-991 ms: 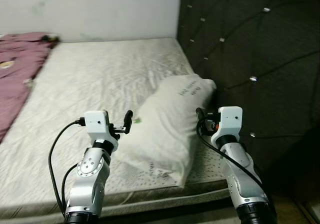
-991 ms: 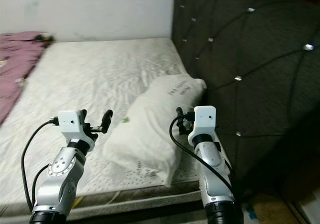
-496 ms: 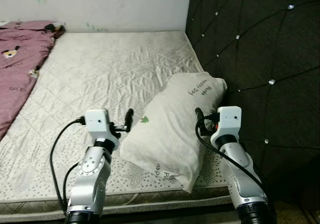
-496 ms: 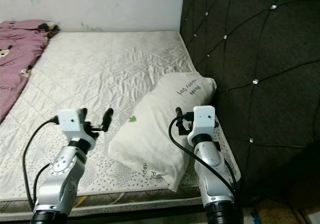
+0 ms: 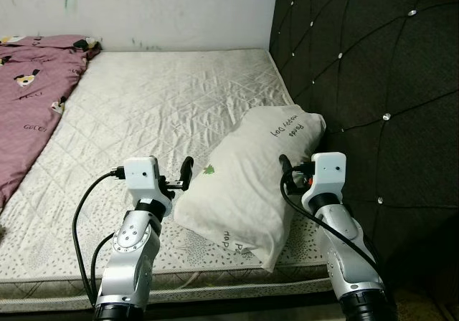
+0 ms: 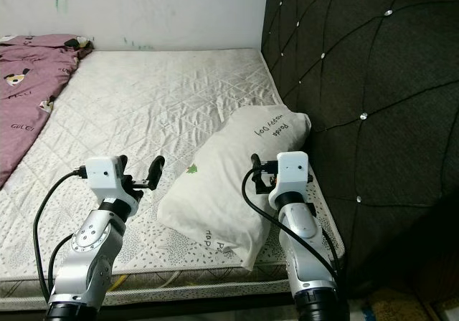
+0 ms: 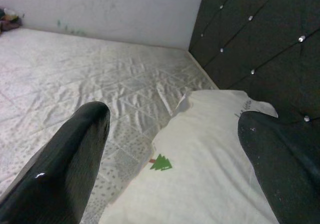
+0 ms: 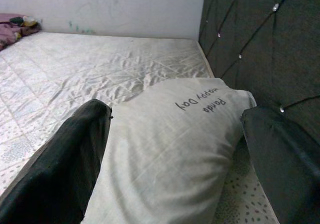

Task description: Clean up the room

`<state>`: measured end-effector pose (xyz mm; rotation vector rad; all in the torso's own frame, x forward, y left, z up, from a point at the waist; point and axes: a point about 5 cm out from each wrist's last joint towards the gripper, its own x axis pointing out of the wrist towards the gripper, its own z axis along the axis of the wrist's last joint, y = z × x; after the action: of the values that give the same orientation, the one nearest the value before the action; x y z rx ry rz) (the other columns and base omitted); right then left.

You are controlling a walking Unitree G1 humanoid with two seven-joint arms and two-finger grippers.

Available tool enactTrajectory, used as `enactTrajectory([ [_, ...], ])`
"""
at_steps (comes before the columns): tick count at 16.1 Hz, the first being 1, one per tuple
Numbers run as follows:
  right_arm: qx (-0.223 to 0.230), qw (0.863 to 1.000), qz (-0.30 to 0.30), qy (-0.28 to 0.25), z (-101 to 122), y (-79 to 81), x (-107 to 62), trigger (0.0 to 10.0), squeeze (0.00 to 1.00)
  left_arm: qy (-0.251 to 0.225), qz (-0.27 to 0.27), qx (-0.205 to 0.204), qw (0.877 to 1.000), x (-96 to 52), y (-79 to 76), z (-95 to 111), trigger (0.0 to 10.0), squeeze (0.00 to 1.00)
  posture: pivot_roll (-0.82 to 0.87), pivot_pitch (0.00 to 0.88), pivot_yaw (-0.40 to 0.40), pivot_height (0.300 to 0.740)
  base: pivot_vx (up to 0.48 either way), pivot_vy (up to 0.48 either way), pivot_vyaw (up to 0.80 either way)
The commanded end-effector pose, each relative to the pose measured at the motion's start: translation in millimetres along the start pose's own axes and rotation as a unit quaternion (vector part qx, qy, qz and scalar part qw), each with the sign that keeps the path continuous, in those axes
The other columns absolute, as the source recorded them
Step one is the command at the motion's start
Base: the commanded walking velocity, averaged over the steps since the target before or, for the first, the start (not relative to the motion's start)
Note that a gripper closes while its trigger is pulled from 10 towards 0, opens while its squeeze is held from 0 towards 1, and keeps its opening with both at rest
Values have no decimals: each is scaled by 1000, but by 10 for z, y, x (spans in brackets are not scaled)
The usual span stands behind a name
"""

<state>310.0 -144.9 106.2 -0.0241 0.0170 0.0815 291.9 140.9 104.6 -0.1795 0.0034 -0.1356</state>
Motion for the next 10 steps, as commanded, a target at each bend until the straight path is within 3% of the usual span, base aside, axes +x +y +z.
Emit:
enactTrajectory([
  [1, -2, 1000, 4, 2, -26, 3, -18, 10000, 0, 3, 3, 5, 1000, -17, 10, -9, 10000, 0, -15, 50, -7, 740, 0, 0, 0],
  [3, -7, 1000, 18, 8, -62, 38, -50, 10000, 0, 7, 3, 5, 1000, -41, -2, -31, 10000, 0, -11, 67, -10, 736, 0, 0, 0],
  [10, 0, 999, 31, 18, -124, 97, -112, 10000, 0, 10, 11, 4, 1000, -82, -18, -39, 10000, 0, -1, 101, -29, 643, 0, 0, 0],
])
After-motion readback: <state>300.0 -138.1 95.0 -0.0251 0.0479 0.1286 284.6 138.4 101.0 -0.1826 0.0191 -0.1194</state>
